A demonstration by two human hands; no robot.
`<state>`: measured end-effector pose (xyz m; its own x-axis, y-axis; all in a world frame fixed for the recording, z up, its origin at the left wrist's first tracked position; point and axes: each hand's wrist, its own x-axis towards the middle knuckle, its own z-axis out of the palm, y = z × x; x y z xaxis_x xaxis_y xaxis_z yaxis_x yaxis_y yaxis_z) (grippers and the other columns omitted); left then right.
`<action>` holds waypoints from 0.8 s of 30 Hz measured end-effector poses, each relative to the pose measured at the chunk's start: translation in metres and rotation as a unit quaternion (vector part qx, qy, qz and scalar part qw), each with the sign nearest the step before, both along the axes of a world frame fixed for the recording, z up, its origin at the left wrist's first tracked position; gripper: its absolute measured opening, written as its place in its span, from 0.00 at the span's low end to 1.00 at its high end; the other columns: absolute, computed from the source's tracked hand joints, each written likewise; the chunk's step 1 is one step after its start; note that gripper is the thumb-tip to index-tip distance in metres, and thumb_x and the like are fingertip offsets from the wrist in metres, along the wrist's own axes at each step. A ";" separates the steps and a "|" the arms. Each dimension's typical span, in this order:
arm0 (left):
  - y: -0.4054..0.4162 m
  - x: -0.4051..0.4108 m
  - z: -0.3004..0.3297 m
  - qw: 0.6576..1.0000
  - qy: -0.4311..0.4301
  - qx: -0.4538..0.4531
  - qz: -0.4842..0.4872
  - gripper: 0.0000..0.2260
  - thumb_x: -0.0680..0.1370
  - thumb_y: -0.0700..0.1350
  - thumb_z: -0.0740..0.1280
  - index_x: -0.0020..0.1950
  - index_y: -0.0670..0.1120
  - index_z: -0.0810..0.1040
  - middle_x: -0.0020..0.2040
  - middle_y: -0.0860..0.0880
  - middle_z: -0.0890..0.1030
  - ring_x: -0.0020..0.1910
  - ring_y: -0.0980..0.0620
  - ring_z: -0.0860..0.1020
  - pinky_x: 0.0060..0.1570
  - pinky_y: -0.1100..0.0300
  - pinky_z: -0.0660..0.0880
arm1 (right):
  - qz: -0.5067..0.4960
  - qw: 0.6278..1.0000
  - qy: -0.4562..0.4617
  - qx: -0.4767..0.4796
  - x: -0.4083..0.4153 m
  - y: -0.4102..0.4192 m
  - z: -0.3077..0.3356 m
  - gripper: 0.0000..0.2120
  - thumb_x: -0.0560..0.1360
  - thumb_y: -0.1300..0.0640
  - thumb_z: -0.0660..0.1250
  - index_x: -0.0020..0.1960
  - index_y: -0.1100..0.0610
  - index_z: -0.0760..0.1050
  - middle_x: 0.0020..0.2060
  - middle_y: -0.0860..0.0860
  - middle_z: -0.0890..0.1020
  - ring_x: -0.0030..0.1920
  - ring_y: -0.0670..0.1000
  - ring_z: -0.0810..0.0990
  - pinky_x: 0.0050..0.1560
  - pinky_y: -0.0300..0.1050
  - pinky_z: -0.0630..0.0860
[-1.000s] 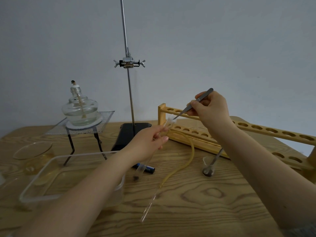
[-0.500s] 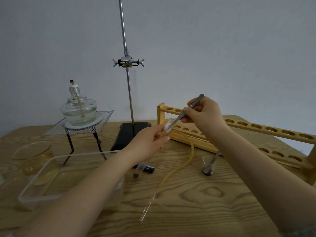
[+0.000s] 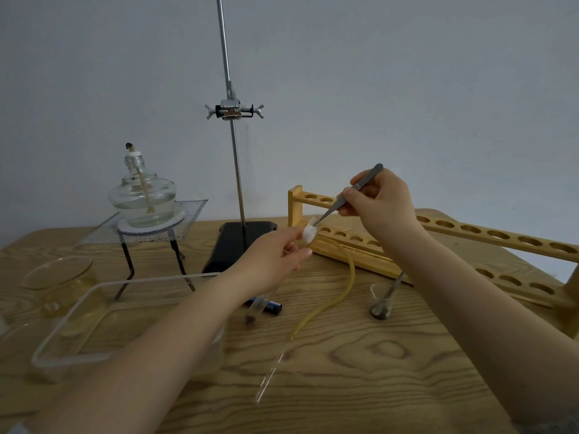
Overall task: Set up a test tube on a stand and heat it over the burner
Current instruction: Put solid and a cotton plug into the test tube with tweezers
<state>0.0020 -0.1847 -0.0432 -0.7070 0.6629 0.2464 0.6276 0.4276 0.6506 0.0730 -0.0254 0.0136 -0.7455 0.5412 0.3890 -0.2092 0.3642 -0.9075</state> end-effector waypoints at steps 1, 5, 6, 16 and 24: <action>0.000 0.000 0.000 1.000 0.002 -0.001 0.000 0.16 0.79 0.49 0.62 0.67 0.54 0.69 0.45 0.52 0.79 0.45 0.60 0.78 0.49 0.63 0.73 | 0.001 1.000 -0.003 0.003 -0.001 -0.001 -0.001 0.05 0.77 0.64 0.64 0.52 0.59 0.71 0.42 0.56 0.83 0.36 0.50 0.84 0.42 0.41 0.82; 0.000 0.000 0.001 1.000 0.006 -0.007 0.001 0.15 0.79 0.49 0.62 0.66 0.54 0.70 0.45 0.52 0.79 0.45 0.59 0.78 0.49 0.63 0.73 | 0.005 1.000 -0.010 0.005 -0.002 -0.001 -0.003 0.05 0.77 0.64 0.65 0.52 0.59 0.72 0.42 0.56 0.83 0.37 0.51 0.84 0.44 0.43 0.82; -0.001 0.001 0.001 1.000 0.005 -0.007 0.001 0.15 0.79 0.49 0.62 0.66 0.54 0.70 0.45 0.52 0.79 0.45 0.58 0.78 0.50 0.62 0.73 | 0.006 1.000 -0.008 0.002 -0.002 0.000 -0.003 0.05 0.76 0.64 0.65 0.52 0.59 0.72 0.42 0.56 0.83 0.38 0.51 0.85 0.44 0.44 0.82; -0.003 -0.002 0.002 0.999 -0.018 0.029 0.024 0.16 0.79 0.49 0.62 0.67 0.52 0.70 0.45 0.52 0.79 0.40 0.61 0.77 0.44 0.64 0.72 | -0.030 0.992 0.074 -0.094 0.001 0.006 -0.017 0.05 0.76 0.63 0.67 0.52 0.60 0.74 0.45 0.57 0.83 0.42 0.51 0.85 0.45 0.45 0.83; -0.005 -0.004 0.000 0.999 -0.015 0.031 0.028 0.13 0.79 0.49 0.62 0.63 0.52 0.72 0.45 0.52 0.79 0.43 0.59 0.79 0.48 0.60 0.75 | -0.046 0.995 -0.044 0.071 -0.009 0.003 -0.061 0.05 0.70 0.59 0.74 0.43 0.53 0.79 0.39 0.48 0.83 0.43 0.49 0.82 0.50 0.51 0.81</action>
<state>-0.0023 -0.1899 -0.0427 -0.7506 0.6057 0.2640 0.5837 0.4206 0.6945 0.0640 -0.0221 -0.0473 -0.7298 0.5535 0.4013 -0.0907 0.5034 -0.8593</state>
